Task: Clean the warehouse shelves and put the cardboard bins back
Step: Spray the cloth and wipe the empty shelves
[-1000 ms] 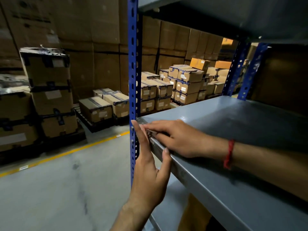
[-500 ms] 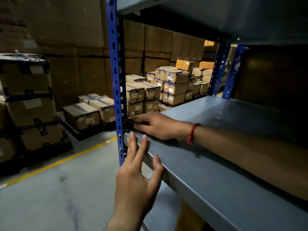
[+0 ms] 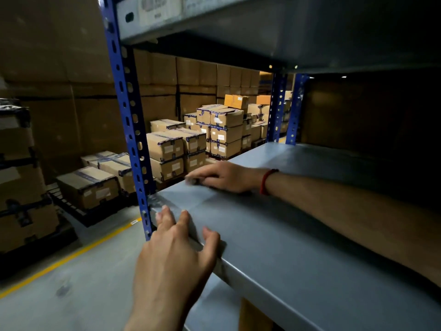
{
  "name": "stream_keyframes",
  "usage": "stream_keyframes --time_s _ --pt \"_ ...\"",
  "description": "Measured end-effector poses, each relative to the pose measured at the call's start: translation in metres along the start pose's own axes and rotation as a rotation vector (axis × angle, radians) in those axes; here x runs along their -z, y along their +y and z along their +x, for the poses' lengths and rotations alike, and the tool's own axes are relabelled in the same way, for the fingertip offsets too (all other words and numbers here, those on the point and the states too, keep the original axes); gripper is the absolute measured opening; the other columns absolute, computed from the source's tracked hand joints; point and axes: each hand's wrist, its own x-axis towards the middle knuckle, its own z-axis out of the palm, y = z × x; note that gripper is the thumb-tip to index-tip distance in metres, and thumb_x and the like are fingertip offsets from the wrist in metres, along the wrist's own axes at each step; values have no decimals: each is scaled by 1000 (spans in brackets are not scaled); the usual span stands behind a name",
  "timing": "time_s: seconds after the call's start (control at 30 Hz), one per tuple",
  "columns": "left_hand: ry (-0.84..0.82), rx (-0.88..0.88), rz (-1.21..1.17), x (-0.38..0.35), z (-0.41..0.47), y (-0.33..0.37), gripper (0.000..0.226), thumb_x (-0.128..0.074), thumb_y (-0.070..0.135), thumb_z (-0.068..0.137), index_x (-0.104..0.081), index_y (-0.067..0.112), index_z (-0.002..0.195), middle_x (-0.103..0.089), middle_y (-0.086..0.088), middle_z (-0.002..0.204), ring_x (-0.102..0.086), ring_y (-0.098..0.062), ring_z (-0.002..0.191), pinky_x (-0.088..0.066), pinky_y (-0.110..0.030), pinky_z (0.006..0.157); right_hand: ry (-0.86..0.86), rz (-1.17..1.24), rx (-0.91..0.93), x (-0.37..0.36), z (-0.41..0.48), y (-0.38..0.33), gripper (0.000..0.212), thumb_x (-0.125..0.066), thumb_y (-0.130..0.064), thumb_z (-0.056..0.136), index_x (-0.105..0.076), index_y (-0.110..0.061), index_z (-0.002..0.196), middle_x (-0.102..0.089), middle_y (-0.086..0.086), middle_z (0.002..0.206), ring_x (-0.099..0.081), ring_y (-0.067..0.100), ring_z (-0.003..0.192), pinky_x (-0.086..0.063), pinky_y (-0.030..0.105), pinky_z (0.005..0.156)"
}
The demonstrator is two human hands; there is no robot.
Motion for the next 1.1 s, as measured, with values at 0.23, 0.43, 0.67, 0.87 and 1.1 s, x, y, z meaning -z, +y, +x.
stream_keyframes --time_s 0.23,0.43,0.67,0.87,1.1 --pt "-69 -7 111 2 4 0 44 -29 67 92 -42 30 111 -47 -6 132 -56 -25 112 -52 -35 84 131 -73 -430 15 -9 48 35 -38 -7 99 -69 -13 111 -68 10 113 -58 26 99 -42 32 80" --pt "-199 -17 390 20 31 23 66 -23 78 90 -46 31 131 -57 -7 135 -42 -32 136 -27 -53 117 29 -72 -122 14 -73 24 36 -44 -25 106 -53 -28 141 -52 -5 147 -46 12 135 -31 28 115" --pt "-275 -381 312 -19 75 71 93 -6 85 76 -5 41 158 -7 1 168 0 -31 154 10 -68 115 177 -151 -397 29 -147 60 39 -42 -19 105 -52 -25 143 -51 -3 148 -46 16 135 -32 30 116" --pt "-403 -482 141 -38 83 74 84 -16 83 81 -16 44 156 -9 8 167 -4 -23 154 -1 -55 123 119 -169 -392 51 -228 71 37 -47 -23 105 -53 -29 141 -51 -10 147 -45 3 135 -30 24 116" --pt "-403 -494 124 -39 82 73 92 -9 85 73 -17 45 156 -8 10 167 -3 -22 154 -3 -55 123 240 -202 -471 37 -249 62 41 -46 -17 104 -51 -26 144 -48 -7 150 -41 8 139 -27 20 115"
